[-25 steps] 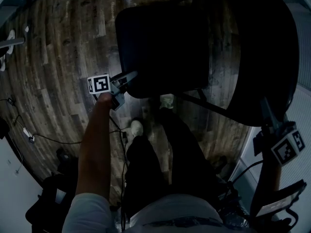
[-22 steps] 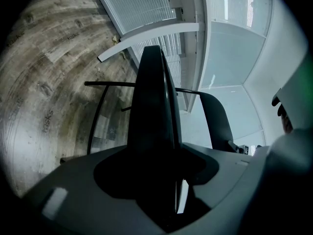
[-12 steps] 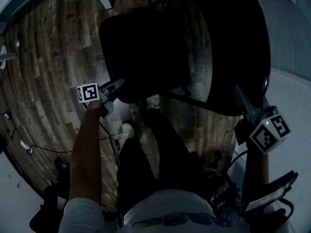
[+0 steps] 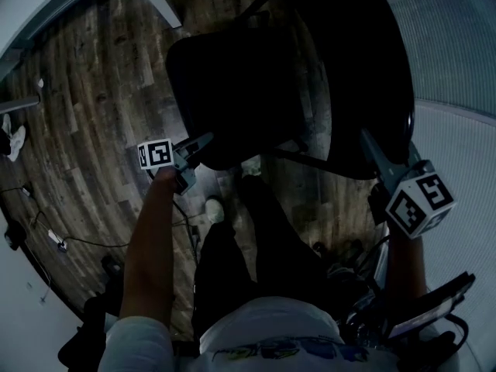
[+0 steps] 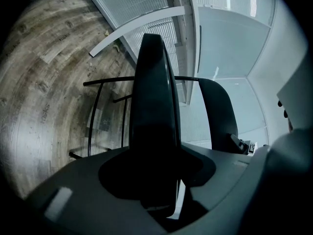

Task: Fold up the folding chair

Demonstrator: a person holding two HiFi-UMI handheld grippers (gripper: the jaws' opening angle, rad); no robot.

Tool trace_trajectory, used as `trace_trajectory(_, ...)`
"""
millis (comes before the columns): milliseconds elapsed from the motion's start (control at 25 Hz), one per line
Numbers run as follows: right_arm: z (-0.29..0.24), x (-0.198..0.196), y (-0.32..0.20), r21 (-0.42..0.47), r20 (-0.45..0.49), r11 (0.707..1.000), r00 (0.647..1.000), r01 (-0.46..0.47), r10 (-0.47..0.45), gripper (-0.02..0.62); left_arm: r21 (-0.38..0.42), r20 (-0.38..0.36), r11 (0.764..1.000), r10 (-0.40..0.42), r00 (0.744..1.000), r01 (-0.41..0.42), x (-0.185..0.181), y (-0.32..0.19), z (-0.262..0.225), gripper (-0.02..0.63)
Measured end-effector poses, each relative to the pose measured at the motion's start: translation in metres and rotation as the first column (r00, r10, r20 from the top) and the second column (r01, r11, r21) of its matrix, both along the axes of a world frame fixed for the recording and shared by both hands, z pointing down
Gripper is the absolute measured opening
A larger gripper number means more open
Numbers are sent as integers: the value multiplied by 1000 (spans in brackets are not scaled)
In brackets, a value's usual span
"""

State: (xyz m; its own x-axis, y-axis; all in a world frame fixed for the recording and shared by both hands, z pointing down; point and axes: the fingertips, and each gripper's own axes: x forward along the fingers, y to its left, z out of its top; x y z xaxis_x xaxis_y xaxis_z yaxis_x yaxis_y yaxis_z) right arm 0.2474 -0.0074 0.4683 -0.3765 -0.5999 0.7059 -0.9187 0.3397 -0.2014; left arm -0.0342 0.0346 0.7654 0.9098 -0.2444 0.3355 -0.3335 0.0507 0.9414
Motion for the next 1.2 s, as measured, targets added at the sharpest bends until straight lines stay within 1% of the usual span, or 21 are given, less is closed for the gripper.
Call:
trace_trajectory(120,-4,0,0,-1,-8,1000,1000,-1,1,91,-5,5,1000,15,1000,-15,7,1,-8,199)
trace_trajectory(320,-13,-10,-3,8,-29,1000,1000,4,-3,91,-10,8,999,39,999,-39,13,-2,-22,192)
trace_trajectory(520,-12,-9,3,7,4,1000,1000,-21,21,84,-8,40,1000,29,999,-29,20,1,-26,189)
trace_trajectory(720,-16,-9,4,22,3,999,999,-43,42,77,0,77,1000,10,997,-10,30,2,-36,189)
trace_trajectory(960,-23,-12,7,31,3,998,998,-63,63,71,3,92,1000,4,996,-5,43,0,-52,181)
trace_trajectory(1200,-26,-17,7,37,18,997,997,-73,72,72,-12,132,1000,-1,991,3,52,-1,-59,179)
